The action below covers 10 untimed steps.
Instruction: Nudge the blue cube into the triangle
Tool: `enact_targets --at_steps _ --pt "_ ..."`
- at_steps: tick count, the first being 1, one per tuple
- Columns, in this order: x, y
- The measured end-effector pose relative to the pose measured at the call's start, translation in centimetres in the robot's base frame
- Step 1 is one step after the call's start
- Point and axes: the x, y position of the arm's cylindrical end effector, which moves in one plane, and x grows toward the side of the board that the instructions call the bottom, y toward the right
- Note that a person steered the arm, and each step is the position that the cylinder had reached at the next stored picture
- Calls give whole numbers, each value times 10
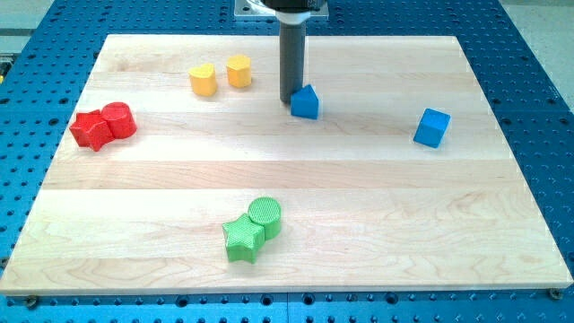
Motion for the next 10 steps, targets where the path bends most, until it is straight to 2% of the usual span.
enact_targets --at_steps 1,2,3,4,5,6,7,8,9,10 --pt "2 -12" --pt "25 65" --pt "25 132" --pt "26 117" --pt "12 135" --pt "-9 221" --pt "23 241" --pt "62 194" --pt "69 199" --pt "106 220"
